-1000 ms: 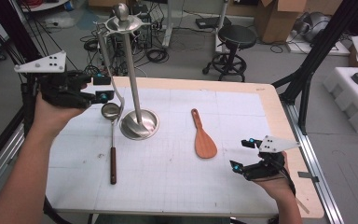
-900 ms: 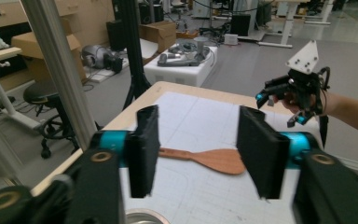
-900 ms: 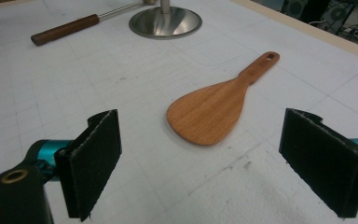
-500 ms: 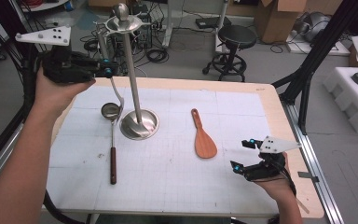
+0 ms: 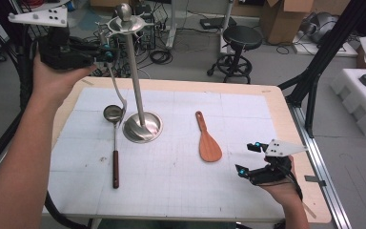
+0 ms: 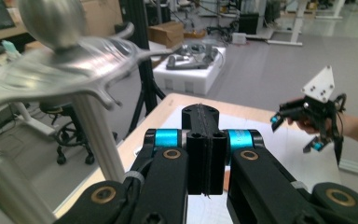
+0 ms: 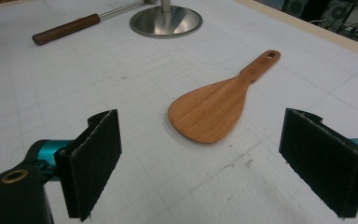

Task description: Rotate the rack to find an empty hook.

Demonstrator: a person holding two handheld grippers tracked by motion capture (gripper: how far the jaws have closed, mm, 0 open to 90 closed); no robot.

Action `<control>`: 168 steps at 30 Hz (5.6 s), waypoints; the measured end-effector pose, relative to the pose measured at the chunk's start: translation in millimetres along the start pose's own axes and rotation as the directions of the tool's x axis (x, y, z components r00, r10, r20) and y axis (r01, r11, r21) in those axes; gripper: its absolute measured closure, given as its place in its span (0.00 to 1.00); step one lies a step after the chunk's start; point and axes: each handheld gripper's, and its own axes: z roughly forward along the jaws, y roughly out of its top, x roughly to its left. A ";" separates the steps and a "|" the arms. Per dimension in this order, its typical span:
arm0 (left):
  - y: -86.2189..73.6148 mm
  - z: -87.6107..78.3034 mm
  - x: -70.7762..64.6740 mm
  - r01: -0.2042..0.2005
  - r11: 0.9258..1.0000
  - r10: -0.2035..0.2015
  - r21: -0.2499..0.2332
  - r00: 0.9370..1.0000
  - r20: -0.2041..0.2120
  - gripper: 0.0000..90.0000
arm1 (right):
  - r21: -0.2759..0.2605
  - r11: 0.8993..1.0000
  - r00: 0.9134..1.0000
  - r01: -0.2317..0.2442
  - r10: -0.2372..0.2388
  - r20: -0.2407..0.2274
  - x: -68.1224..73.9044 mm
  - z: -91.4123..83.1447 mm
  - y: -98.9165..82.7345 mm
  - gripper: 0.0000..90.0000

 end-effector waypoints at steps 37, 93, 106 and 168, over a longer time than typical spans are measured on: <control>5.4 -7.7 19.9 0.020 1.000 -0.022 -0.023 0.995 -0.096 1.00 | -0.005 1.000 1.000 -0.010 0.010 0.009 -2.1 -3.6 -3.2 0.13; -21.0 -18.3 8.0 0.038 0.999 -0.040 -0.030 0.997 -0.068 0.80 | -0.007 1.000 1.000 0.001 -0.001 0.009 -0.2 -4.0 -0.5 0.13; -50.1 -16.9 -18.8 0.033 0.998 -0.033 -0.044 0.999 -0.002 0.47 | -0.011 1.000 1.000 0.008 -0.008 0.002 1.4 -2.9 2.2 0.13; -200.0 -17.4 -62.0 0.151 0.988 -0.151 -0.006 0.988 -0.006 0.10 | -0.017 1.000 1.000 0.012 -0.012 0.001 1.0 -3.8 3.3 0.13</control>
